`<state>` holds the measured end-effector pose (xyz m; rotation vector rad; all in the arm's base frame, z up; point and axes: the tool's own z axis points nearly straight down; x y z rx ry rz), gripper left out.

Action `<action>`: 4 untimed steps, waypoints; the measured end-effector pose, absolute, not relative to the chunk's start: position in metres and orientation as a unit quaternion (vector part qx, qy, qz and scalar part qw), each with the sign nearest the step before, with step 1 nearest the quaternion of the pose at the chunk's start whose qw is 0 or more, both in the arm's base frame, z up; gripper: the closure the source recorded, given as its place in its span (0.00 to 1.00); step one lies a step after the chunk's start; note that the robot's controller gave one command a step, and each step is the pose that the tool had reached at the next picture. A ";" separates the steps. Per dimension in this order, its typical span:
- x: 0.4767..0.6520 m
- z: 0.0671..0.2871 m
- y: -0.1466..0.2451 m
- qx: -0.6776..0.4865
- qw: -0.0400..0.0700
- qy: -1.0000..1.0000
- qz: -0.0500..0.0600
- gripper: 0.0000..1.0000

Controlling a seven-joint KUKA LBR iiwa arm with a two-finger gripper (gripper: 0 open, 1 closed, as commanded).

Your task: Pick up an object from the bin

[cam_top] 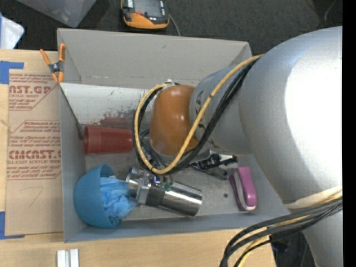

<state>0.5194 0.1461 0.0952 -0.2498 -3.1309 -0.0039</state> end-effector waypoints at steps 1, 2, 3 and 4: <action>0.506 0.082 0.130 -0.025 0.002 -1.000 -0.001 0.00; 0.517 0.093 0.140 -0.043 -0.001 -0.999 -0.002 0.00; 0.508 0.077 0.126 -0.084 0.005 -0.996 0.000 0.00; 0.519 0.071 0.130 -0.029 0.001 -1.000 -0.003 0.00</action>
Offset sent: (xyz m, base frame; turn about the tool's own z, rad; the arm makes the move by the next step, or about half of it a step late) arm 0.0025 -0.0021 0.0028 -0.1172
